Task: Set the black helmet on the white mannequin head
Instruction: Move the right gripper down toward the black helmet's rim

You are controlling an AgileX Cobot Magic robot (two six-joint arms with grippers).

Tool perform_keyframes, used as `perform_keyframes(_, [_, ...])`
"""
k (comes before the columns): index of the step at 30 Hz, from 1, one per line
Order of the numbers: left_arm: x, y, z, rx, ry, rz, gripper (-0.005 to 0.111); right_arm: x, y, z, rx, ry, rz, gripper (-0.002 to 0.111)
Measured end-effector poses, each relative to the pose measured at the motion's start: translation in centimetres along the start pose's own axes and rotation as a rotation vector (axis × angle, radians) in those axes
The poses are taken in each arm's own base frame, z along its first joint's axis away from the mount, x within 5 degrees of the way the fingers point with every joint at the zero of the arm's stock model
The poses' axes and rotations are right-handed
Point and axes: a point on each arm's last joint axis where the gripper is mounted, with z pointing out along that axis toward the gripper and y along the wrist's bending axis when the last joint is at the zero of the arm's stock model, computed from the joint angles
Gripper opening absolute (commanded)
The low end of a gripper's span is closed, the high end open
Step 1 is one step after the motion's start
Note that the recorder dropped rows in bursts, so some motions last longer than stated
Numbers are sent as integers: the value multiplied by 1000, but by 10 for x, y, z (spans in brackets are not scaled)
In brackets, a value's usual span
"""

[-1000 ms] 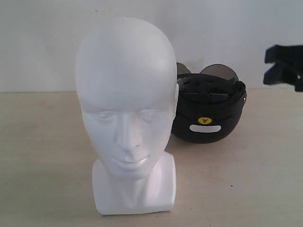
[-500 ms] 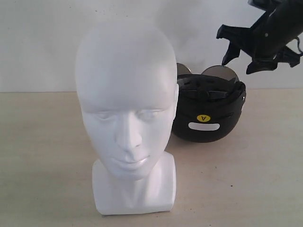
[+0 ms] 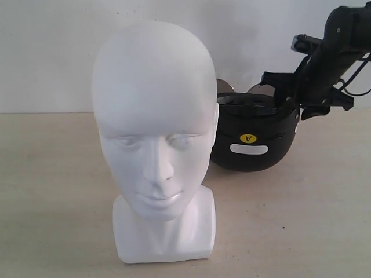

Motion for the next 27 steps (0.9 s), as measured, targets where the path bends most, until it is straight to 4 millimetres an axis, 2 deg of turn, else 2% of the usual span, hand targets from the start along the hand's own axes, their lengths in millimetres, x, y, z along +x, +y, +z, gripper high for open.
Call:
perform_keyframes(3, [0, 0, 0, 0, 0, 0, 4, 3, -2, 13, 14, 12, -3, 58])
perform_keyframes(4, [0, 0, 0, 0, 0, 0, 4, 3, -3, 16, 18, 12, -7, 54])
perform_keyframes(6, [0, 0, 0, 0, 0, 0, 4, 4, -5, 22, 30, 16, -17, 36])
perform_keyframes(9, [0, 0, 0, 0, 0, 0, 4, 5, -8, 25, 66, 20, -54, -1])
perform_keyframes(13, [0, 0, 0, 0, 0, 0, 4, 4, -14, 23, 129, 18, -114, 0])
perform_keyframes(18, [0, 0, 0, 0, 0, 0, 4, -2, -26, 7, 179, 29, -200, 0])
perform_keyframes(22, [0, 0, 0, 0, 0, 0, 4, -12, -50, -11, 176, 62, -276, 0])
perform_keyframes(27, [0, 0, 0, 0, 0, 0, 4, -23, -79, -37, 85, 77, -342, 0])
